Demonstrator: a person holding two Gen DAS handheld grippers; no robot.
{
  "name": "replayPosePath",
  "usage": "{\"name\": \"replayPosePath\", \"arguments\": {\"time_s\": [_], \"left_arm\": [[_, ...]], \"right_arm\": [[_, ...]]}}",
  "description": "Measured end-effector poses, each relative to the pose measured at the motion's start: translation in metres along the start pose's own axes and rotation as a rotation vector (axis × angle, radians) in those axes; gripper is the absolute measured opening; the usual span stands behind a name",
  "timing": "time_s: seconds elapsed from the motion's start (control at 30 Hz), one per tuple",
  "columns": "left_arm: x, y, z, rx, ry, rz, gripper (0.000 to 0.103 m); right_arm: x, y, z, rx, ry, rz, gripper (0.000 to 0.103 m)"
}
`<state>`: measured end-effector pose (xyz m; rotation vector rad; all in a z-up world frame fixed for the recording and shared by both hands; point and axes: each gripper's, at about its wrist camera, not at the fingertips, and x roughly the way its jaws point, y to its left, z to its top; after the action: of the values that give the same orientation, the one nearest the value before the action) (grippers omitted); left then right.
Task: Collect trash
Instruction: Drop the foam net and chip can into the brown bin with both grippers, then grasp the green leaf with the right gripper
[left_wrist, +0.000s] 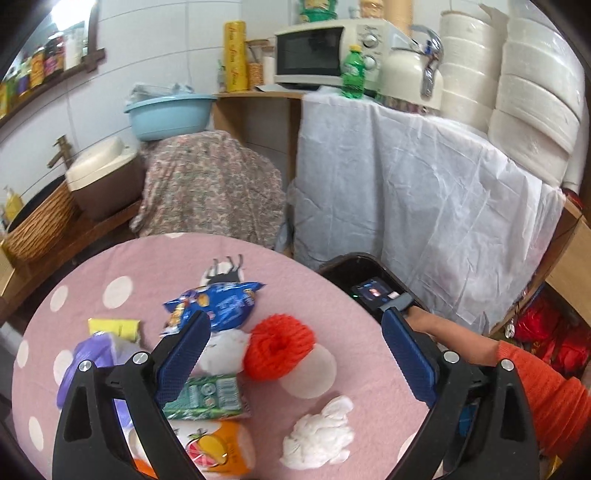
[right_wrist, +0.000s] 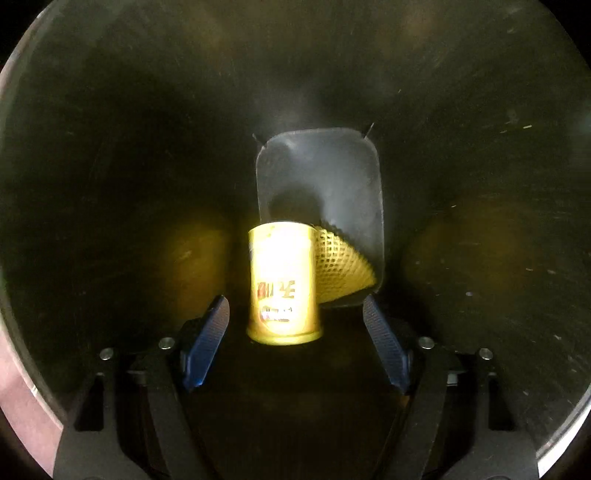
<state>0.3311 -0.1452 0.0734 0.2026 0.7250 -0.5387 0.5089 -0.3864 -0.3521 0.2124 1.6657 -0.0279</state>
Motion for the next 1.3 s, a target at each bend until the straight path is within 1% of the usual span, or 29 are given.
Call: {"name": "replayPosePath", "arguments": {"time_s": [0.07, 0.1, 0.2, 0.27, 0.33, 0.43, 0.5, 0.57, 0.6, 0.67, 0.77, 0.87, 0.9, 1.0, 1.03, 1.13, 1.23, 1.27, 1.3], "left_arm": [[-0.008, 0.009, -0.005, -0.022, -0.014, 0.004, 0.093], [-0.013, 0.014, -0.008, -0.042, -0.021, 0.002, 0.094], [-0.029, 0.028, -0.020, -0.084, -0.045, 0.002, 0.094], [-0.040, 0.036, -0.029, -0.107, -0.060, 0.024, 0.095], [-0.053, 0.045, -0.041, -0.130, -0.073, 0.051, 0.096], [-0.072, 0.060, -0.062, -0.178, -0.084, 0.073, 0.097], [-0.084, 0.069, -0.078, -0.203, -0.093, 0.103, 0.097], [-0.095, 0.078, -0.095, -0.225, -0.100, 0.138, 0.097], [-0.100, 0.082, -0.103, -0.239, -0.099, 0.148, 0.097], [-0.107, 0.090, -0.118, -0.272, -0.094, 0.145, 0.097], [-0.117, 0.100, -0.142, -0.320, -0.084, 0.148, 0.097], [-0.123, 0.101, -0.163, -0.320, -0.079, 0.199, 0.097], [-0.124, 0.101, -0.170, -0.314, -0.073, 0.230, 0.097], [-0.124, 0.100, -0.188, -0.294, -0.049, 0.282, 0.097], [-0.123, 0.101, -0.193, -0.290, -0.039, 0.289, 0.097], [-0.117, 0.103, -0.210, -0.279, -0.003, 0.319, 0.097], [-0.109, 0.106, -0.225, -0.270, 0.037, 0.334, 0.097], [-0.107, 0.106, -0.228, -0.270, 0.046, 0.333, 0.097], [-0.105, 0.107, -0.231, -0.272, 0.057, 0.329, 0.097]], "right_arm": [[-0.015, -0.001, -0.009, 0.001, -0.047, 0.033, 0.075], [-0.022, 0.001, -0.014, -0.001, -0.070, 0.035, 0.075], [-0.058, 0.006, -0.041, -0.037, -0.185, 0.043, 0.075], [-0.085, 0.010, -0.066, -0.059, -0.268, 0.049, 0.075], [-0.114, 0.013, -0.095, -0.081, -0.360, 0.040, 0.075], [-0.163, 0.018, -0.146, -0.101, -0.529, 0.039, 0.075], [-0.195, 0.025, -0.184, -0.114, -0.642, 0.046, 0.075], [-0.225, 0.034, -0.220, -0.137, -0.742, 0.057, 0.078], [-0.239, 0.041, -0.239, -0.149, -0.795, 0.064, 0.081], [-0.255, 0.052, -0.269, -0.173, -0.864, 0.094, 0.082], [-0.287, 0.074, -0.312, -0.228, -0.948, 0.176, 0.082], [-0.295, 0.107, -0.343, -0.319, -0.993, 0.227, 0.082], [-0.293, 0.119, -0.352, -0.352, -0.997, 0.229, 0.082], [-0.291, 0.164, -0.381, -0.471, -1.000, 0.218, 0.082], [-0.288, 0.182, -0.389, -0.518, -0.990, 0.215, 0.082], [-0.283, 0.217, -0.404, -0.604, -0.959, 0.230, 0.082], [-0.263, 0.246, -0.408, -0.635, -0.901, 0.245, 0.081], [-0.258, 0.254, -0.407, -0.639, -0.875, 0.247, 0.079], [-0.252, 0.261, -0.406, -0.643, -0.852, 0.246, 0.073]]}}
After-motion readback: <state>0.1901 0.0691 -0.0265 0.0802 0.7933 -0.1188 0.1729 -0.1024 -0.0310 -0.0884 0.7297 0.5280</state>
